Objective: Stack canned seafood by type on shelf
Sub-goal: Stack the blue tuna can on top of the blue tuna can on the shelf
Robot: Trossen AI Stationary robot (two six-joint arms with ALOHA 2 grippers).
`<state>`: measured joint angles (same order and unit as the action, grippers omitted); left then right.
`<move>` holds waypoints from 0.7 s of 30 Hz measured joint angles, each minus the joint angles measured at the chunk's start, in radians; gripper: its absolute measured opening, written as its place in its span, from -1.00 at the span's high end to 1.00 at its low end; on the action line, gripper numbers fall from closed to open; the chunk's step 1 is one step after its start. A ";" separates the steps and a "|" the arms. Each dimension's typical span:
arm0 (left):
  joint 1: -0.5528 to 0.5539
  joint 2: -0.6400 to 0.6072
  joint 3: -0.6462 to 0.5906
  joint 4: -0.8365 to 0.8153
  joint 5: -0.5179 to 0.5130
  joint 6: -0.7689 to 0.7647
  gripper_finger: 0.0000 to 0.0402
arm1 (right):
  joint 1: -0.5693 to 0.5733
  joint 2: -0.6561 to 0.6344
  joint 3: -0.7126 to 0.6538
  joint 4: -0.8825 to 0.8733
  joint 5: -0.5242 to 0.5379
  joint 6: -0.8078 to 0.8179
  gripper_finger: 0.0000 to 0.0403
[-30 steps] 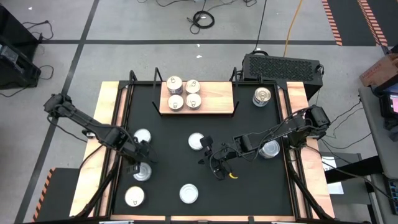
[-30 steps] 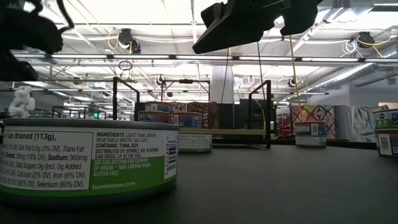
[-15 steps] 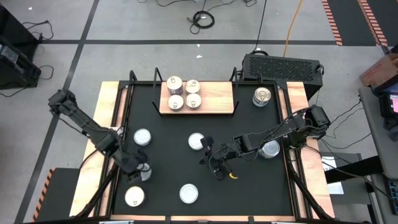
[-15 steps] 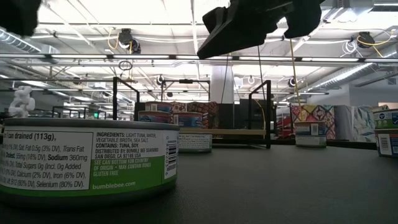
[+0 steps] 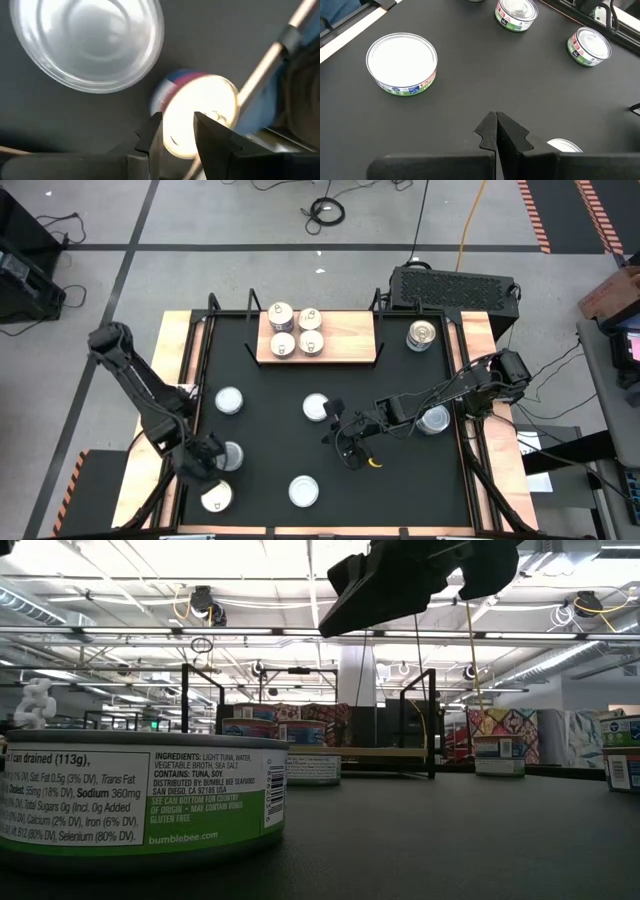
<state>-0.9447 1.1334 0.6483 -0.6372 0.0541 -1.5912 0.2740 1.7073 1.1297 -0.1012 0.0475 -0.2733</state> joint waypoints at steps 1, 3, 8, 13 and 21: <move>0.000 0.010 0.000 -0.006 0.000 0.000 0.46 | 0.000 0.000 0.000 0.001 0.000 0.000 1.00; 0.000 0.027 -0.001 -0.008 0.012 0.003 0.46 | 0.000 0.000 0.000 0.006 0.000 0.000 1.00; 0.000 0.063 -0.001 -0.008 0.069 0.008 0.46 | 0.000 0.000 0.000 0.008 0.000 0.000 1.00; 0.001 0.083 -0.001 0.007 0.072 0.061 0.46 | 0.000 0.000 0.000 0.008 0.000 0.000 1.00; 0.001 0.084 -0.001 0.002 0.072 0.062 0.46 | 0.000 0.000 0.000 0.007 0.000 0.000 1.00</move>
<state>-0.9440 1.2175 0.6472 -0.6353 0.1258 -1.5288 0.2738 1.7073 1.1297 -0.0940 0.0471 -0.2733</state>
